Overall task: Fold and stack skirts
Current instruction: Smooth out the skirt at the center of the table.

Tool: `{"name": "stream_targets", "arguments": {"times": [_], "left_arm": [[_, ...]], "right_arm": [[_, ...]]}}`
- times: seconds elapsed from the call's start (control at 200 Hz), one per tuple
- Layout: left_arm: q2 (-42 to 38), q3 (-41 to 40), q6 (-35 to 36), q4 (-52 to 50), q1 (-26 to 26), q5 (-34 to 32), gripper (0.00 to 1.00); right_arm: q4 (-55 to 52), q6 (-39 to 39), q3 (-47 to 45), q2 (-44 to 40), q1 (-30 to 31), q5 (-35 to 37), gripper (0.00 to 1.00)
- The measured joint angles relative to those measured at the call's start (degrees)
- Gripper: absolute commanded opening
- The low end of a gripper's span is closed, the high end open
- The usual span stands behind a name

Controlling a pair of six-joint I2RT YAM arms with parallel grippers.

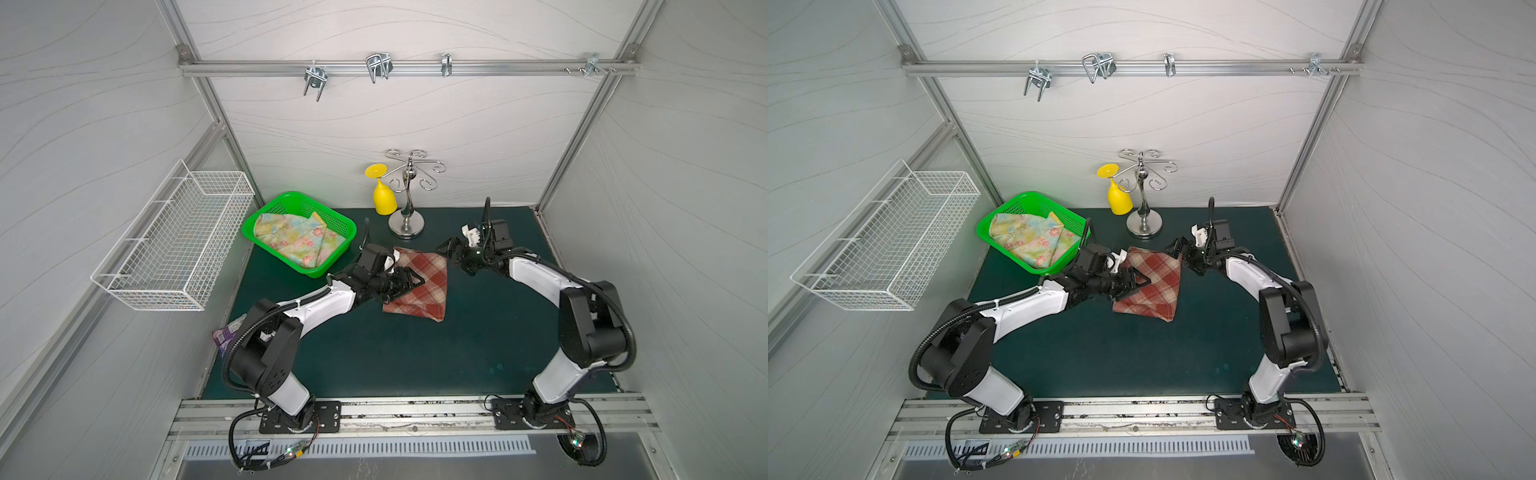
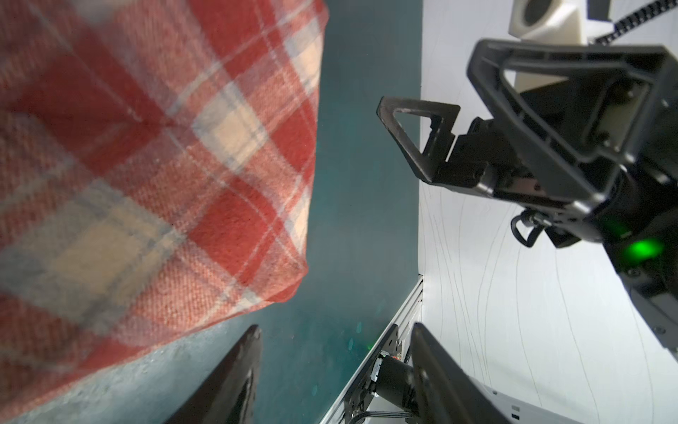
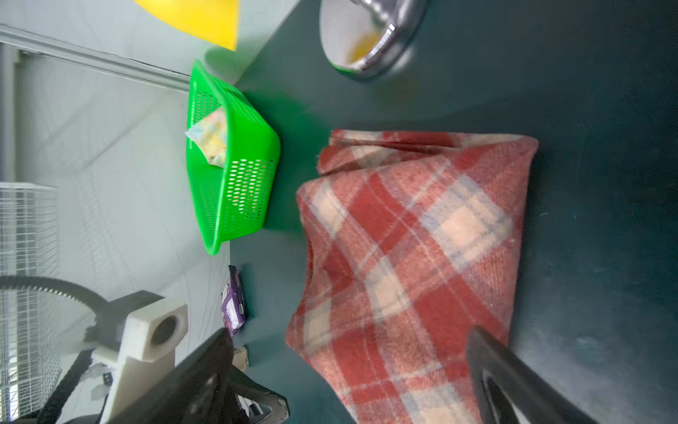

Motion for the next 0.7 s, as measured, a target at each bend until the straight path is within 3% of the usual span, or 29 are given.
{"name": "stream_targets", "arguments": {"times": [0.7], "left_arm": [[8.6,-5.2,1.2,5.6,2.9,-2.4,0.63]], "right_arm": [[3.3,1.4,11.6,16.0,0.0,-4.0,0.99]]}}
